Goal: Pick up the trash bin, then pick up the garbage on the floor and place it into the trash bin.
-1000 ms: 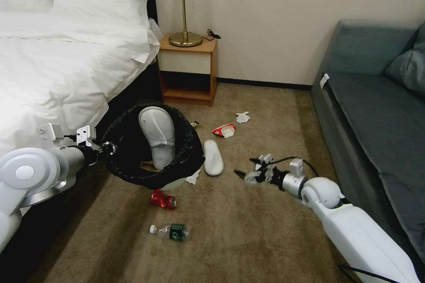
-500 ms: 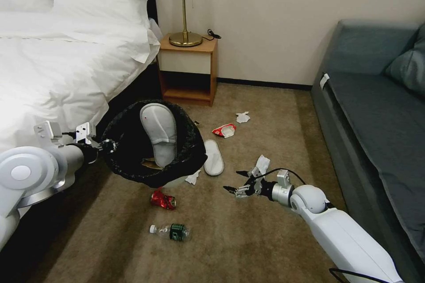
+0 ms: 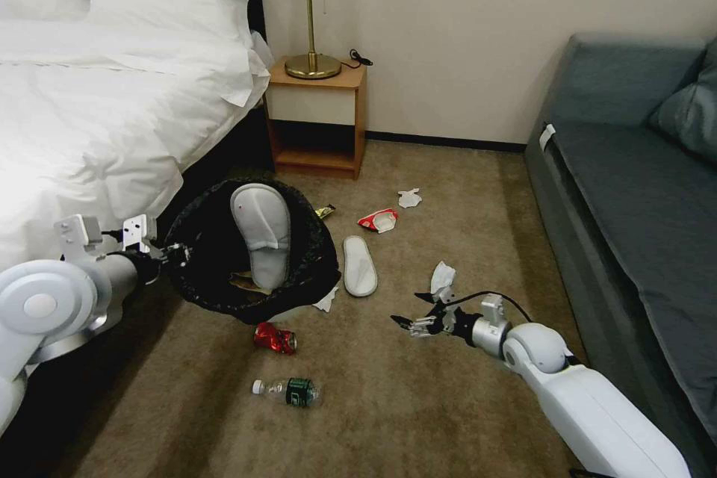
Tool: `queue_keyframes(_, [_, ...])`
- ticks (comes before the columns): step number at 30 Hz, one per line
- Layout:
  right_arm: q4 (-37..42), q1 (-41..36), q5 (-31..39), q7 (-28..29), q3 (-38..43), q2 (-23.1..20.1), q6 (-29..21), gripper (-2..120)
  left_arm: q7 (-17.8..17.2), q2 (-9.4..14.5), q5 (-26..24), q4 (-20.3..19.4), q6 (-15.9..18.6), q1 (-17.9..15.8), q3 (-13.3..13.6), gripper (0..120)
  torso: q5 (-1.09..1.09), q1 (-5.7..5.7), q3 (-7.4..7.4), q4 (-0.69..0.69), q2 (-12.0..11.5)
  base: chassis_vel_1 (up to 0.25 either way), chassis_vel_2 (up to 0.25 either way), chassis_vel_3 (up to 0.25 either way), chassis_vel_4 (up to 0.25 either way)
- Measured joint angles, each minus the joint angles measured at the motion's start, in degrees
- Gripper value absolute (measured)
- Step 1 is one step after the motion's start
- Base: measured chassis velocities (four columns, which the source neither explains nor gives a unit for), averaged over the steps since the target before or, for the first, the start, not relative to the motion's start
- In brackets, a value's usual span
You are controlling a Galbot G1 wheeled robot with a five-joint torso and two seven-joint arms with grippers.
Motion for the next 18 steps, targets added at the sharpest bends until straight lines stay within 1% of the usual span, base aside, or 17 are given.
queue_keyframes(2, [2.8,-2.9,-0.2,2.3,3.7,0.8,-0.1,100,1.6,0.1,2.8,-1.0,0.0,3.1,-1.3,1,0.01,0.00,0.00,0.00,0.0,0.000,0.000,0.000,0.000])
queue_keyframes(3, [2.8,-2.9,-0.2,2.3,3.7,0.8,-0.1,100,1.6,0.1,2.8,-1.0,0.0,3.1,-1.3,1,0.01,0.00,0.00,0.00,0.0,0.000,0.000,0.000,0.000])
queue_keyframes(5, [6.6,-6.3,-0.6,6.2,7.4,2.1,-0.3,100,2.1,-0.3,4.0,-2.4,0.0,6.4,-2.6,1,-0.01,0.00,0.00,0.01,0.0,0.000,0.000,0.000,0.000])
queue_keyframes(6, [6.6,-6.3,-0.6,6.2,7.4,2.1,-0.3,100,2.1,-0.3,4.0,-2.4,0.0,6.4,-2.6,1,-0.01,0.00,0.00,0.01,0.0,0.000,0.000,0.000,0.000])
queue_keyframes(8, [9.5,-9.0,-1.4,10.1,10.5,4.8,-0.2,100,2.1,-0.8,5.0,-3.3,0.0,8.0,-3.2,1,-0.01,0.00,0.00,0.01,0.0,0.000,0.000,0.000,0.000])
queue_keyframes(9, [9.5,-9.0,-1.4,10.1,10.5,4.8,-0.2,100,2.1,-0.8,5.0,-3.3,0.0,8.0,-3.2,1,-0.01,0.00,0.00,0.01,0.0,0.000,0.000,0.000,0.000])
queue_keyframes(13, [11.6,-11.1,-3.7,13.1,12.7,7.4,0.8,100,2.1,-1.2,5.9,-3.9,0.0,8.9,-3.8,1,0.01,0.00,0.00,0.00,0.0,0.000,0.000,0.000,0.000])
queue_keyframes(18, [12.3,-11.7,-4.4,14.0,13.3,8.0,1.3,100,2.3,-1.3,6.6,-4.1,0.0,9.4,-4.0,1,0.00,0.00,0.00,0.00,0.0,0.000,0.000,0.000,0.000])
